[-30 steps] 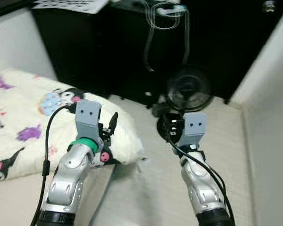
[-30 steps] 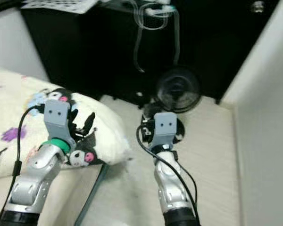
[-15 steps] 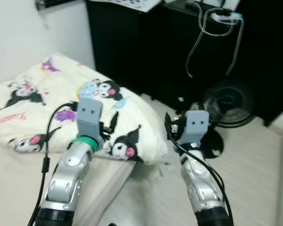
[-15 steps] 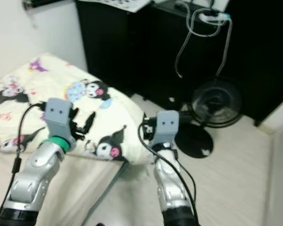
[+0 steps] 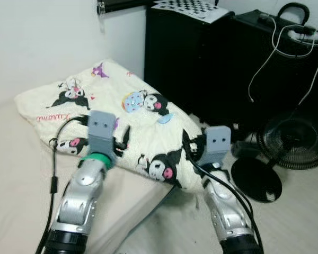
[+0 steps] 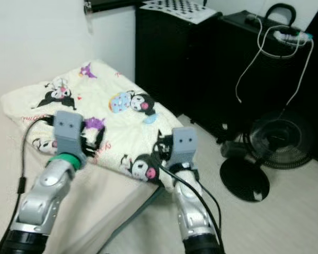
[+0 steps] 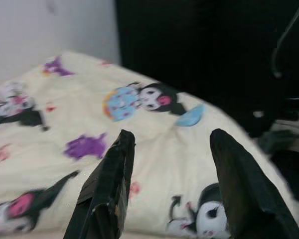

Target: Clean up the room

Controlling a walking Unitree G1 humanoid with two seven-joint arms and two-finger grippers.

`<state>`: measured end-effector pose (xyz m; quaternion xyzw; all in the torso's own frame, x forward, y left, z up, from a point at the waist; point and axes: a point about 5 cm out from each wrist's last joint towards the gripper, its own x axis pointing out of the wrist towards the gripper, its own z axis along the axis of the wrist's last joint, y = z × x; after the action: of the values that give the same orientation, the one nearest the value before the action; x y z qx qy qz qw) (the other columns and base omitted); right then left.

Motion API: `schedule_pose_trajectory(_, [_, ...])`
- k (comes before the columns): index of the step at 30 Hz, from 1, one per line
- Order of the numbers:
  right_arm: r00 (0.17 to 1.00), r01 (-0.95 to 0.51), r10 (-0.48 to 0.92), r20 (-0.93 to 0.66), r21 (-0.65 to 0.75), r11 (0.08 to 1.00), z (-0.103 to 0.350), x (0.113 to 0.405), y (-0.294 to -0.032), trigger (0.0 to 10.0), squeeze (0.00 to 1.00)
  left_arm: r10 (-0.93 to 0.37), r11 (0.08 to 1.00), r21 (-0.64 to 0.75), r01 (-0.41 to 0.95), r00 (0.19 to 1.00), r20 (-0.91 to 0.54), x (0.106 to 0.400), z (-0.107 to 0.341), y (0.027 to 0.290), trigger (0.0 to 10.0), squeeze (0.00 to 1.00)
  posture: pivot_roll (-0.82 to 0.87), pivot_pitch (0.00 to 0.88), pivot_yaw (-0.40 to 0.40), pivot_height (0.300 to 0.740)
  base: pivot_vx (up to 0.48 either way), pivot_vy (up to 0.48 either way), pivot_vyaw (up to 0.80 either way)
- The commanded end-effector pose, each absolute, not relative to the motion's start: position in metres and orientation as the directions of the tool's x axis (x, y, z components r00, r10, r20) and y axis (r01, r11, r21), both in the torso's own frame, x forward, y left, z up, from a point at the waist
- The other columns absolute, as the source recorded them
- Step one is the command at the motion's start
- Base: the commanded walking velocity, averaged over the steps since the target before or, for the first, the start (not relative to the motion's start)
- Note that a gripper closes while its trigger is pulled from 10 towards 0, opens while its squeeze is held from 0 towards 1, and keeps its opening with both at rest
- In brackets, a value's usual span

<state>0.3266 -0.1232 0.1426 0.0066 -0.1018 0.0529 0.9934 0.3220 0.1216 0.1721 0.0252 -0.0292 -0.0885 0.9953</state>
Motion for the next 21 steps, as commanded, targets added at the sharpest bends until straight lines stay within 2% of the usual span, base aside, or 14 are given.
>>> schedule_pose_trajectory(1, [0.976,-0.118,0.113,0.184,0.014,0.993,0.1375,0.3249,-0.1204,10.0,0.00,-0.154,0.986,0.065,0.151,0.988,0.034,0.3225,0.1680,0.1284,10.0,0.00,0.01,0.059,0.006,0.740,0.480,0.000,0.00])
schedule_pose_trajectory(16, [0.976,-0.122,0.116,0.184,0.019,0.992,0.1374,0.3250,-0.1205,10.0,0.00,-0.136,0.989,0.059,0.134,0.990,0.033,0.3243,0.1676,0.1309,10.0,0.00,0.01,0.063,0.005,0.740,0.432,0.000,0.00])
schedule_pose_trajectory(21, [0.977,-0.119,0.113,0.183,0.022,0.993,0.1371,0.3251,-0.1205,10.0,0.00,-0.156,0.988,0.032,0.154,0.986,0.053,0.3228,0.1715,0.1289,10.0,0.00,0.01,0.062,0.007,0.740,0.000,0.000,0.00])
